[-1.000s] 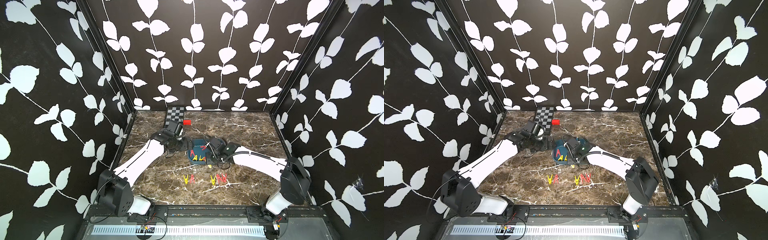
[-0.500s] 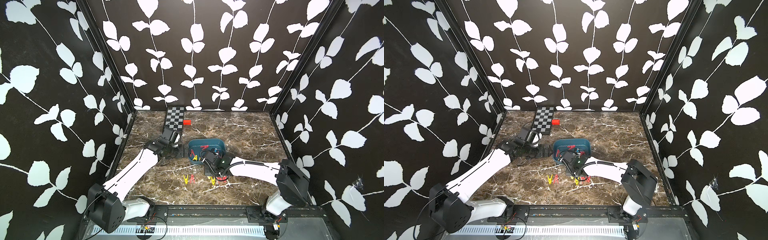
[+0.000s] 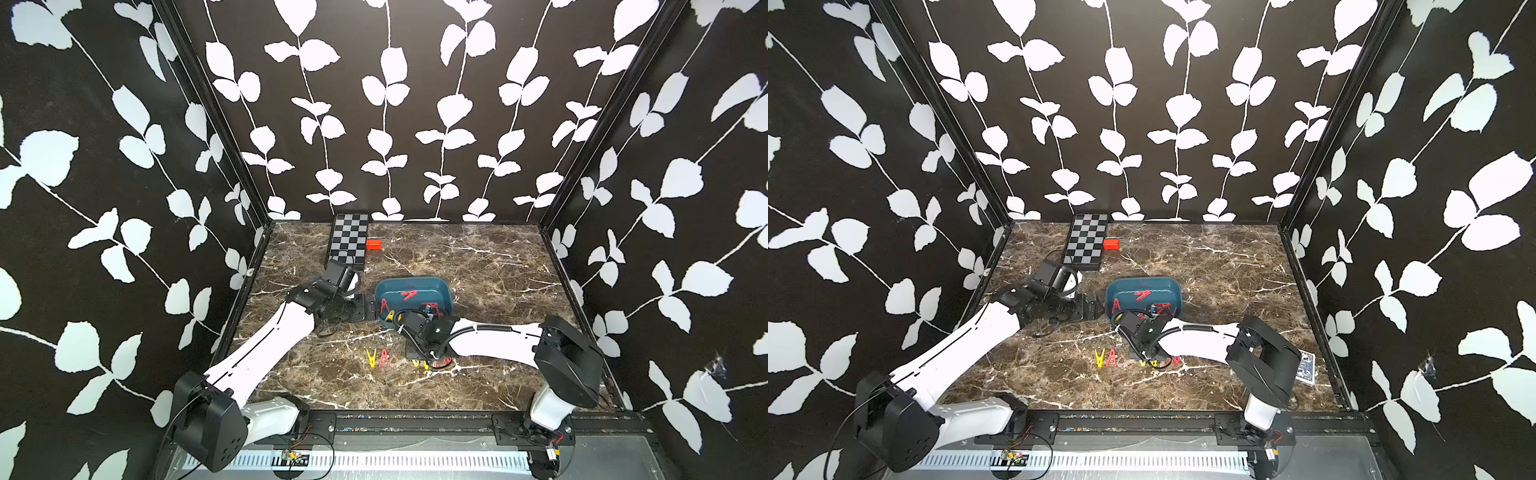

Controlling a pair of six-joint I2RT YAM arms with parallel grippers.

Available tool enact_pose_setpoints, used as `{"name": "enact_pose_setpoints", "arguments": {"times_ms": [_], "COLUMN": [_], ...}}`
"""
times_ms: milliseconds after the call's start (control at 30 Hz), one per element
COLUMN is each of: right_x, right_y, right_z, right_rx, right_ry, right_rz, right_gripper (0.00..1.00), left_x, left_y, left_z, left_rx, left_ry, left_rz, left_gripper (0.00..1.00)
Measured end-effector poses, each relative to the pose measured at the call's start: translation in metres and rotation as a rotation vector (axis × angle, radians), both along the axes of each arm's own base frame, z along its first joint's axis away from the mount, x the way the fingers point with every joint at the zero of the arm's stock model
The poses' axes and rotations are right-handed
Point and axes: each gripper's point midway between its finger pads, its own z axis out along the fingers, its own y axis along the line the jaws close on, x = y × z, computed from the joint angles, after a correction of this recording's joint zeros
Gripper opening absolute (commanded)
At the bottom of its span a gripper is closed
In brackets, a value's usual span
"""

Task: Take the clothespins out of the storage box
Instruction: Place the clothespin at the center of the board.

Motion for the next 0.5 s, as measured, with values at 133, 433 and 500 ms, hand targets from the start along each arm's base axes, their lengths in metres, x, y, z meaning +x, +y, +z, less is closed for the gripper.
{"name": "enact_pose_setpoints", "arguments": {"times_ms": [133, 433, 500], "right_x": [-0.002, -0.004, -0.004], "right_y": [-0.001, -0.002, -0.001], "right_z": [-0.006, -0.014, -0.013], "right_rx": [-0.012, -0.030, -0.030], "right_ry": [0.014, 0.031, 0.030], "right_rz": [0.003, 0.009, 0.010], "right_gripper": [0.00, 0.15, 0.17], "left_x": [-0.001, -0.001, -0.001], "left_y": [0.000, 0.001, 0.001], "left_z": [-0.001, 0.001, 0.001], "left_rx": [0.001, -0.004, -0.004], "left_ry": [0.002, -0.004, -0.004], "left_rz": [0.001, 0.004, 0.004], "left_gripper": [0.99, 0.99, 0.99]}}
